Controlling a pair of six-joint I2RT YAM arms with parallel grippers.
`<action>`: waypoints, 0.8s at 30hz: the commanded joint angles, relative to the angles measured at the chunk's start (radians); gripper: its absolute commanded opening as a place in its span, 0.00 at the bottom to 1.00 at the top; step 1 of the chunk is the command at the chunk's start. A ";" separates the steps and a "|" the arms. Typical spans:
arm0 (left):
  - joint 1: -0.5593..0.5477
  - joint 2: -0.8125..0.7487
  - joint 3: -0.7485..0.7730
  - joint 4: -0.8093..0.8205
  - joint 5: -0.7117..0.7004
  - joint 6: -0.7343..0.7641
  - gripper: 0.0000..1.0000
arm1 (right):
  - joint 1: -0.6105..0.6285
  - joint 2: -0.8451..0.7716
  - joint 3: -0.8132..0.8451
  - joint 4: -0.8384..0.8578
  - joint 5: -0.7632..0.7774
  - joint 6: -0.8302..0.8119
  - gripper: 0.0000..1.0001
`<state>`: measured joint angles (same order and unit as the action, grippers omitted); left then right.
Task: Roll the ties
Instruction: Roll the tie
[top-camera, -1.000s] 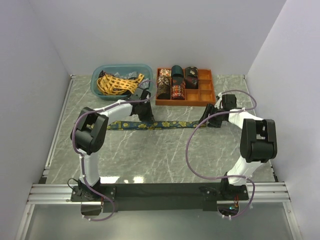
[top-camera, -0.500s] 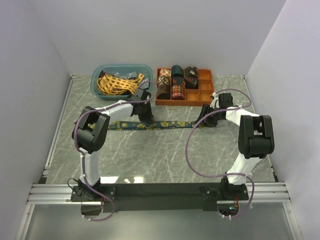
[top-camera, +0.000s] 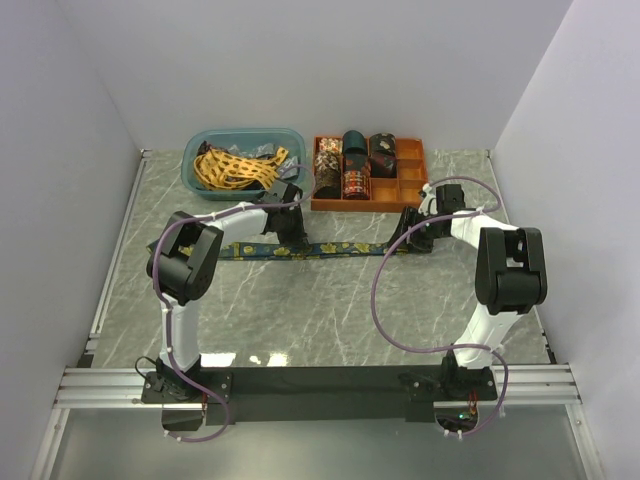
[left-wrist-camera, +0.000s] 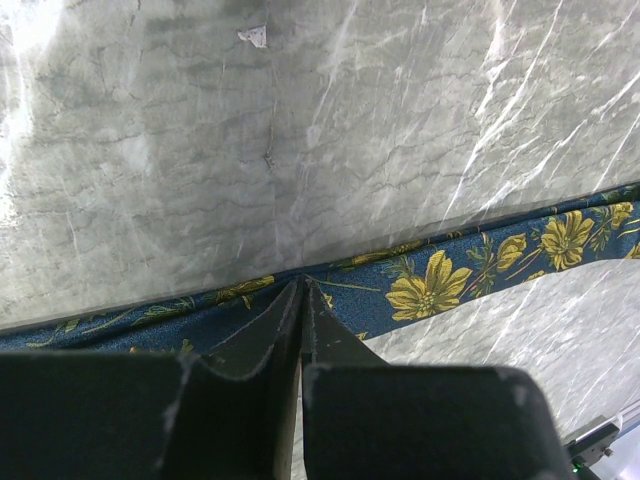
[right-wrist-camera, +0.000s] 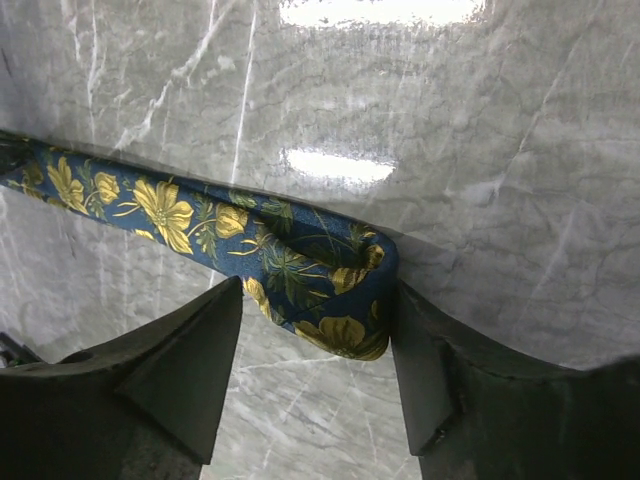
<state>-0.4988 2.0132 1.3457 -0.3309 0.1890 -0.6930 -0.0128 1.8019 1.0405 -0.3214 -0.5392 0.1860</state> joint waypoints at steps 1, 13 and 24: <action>-0.004 0.016 -0.025 0.012 -0.013 0.004 0.09 | 0.002 0.013 -0.003 -0.024 0.012 0.003 0.68; -0.009 0.019 -0.037 0.018 -0.011 -0.002 0.08 | -0.004 0.001 0.003 -0.034 0.028 0.015 0.46; -0.009 0.022 -0.033 0.000 -0.026 0.001 0.08 | 0.080 -0.042 0.104 -0.134 0.272 0.013 0.09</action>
<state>-0.5007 2.0132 1.3327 -0.2981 0.1925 -0.6968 0.0402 1.8088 1.0832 -0.4141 -0.3878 0.2115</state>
